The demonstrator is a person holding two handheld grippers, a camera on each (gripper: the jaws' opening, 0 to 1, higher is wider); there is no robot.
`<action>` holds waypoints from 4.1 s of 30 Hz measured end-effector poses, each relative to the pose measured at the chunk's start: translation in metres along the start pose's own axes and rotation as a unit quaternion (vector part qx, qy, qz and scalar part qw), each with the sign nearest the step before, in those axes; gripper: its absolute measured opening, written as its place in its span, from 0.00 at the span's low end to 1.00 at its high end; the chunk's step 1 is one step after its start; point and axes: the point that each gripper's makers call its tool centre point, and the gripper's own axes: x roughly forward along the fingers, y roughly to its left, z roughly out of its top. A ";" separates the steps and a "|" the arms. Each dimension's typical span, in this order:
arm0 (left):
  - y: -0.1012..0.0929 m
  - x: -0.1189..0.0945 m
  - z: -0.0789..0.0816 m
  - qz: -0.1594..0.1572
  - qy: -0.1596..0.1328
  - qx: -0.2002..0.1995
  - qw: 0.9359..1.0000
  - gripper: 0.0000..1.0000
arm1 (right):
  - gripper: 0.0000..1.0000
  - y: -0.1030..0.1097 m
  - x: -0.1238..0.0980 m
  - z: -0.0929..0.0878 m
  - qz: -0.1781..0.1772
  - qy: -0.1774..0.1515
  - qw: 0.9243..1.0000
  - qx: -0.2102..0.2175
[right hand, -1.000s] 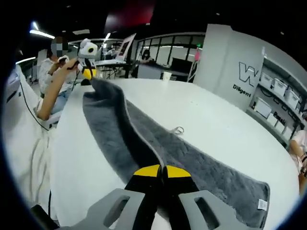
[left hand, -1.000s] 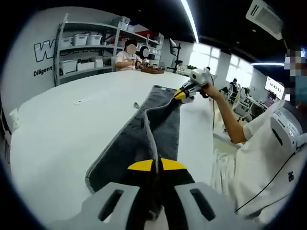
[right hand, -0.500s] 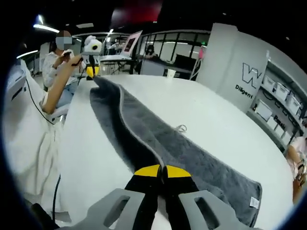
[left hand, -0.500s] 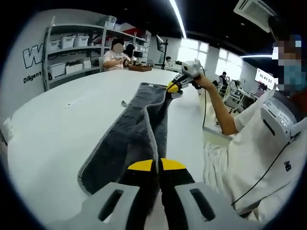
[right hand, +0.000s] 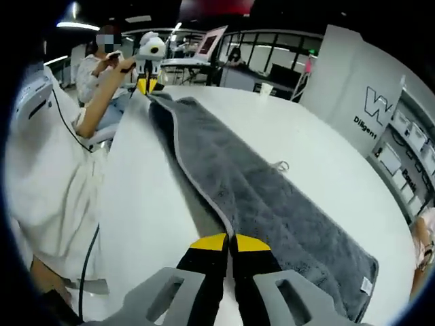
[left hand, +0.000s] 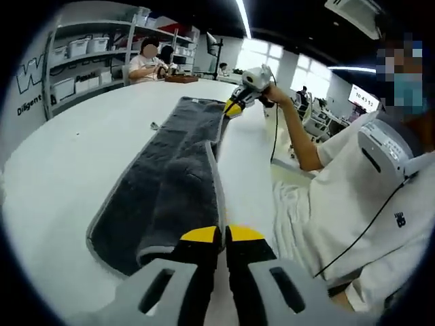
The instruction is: Open the folded towel by lifting each exposed corner and separating the folded layers until the towel lies flat within the target outline without major curled edges
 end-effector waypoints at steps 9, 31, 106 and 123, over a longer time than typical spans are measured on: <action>-0.021 0.005 -0.007 -0.061 0.012 0.000 0.998 0.02 | 0.00 -0.005 -0.005 -0.017 -0.002 0.012 1.000 0.010; -0.037 0.012 -0.013 -0.112 0.009 -0.012 0.994 0.20 | 0.00 0.034 -0.009 0.000 0.059 -0.012 0.998 -0.022; 0.084 -0.022 0.026 0.134 -0.098 -0.004 0.986 0.31 | 0.16 0.019 -0.001 0.025 0.028 -0.042 0.998 -0.035; 0.116 -0.025 0.003 0.169 -0.091 -0.087 0.977 0.25 | 0.25 0.016 0.004 0.026 0.022 -0.038 0.997 -0.061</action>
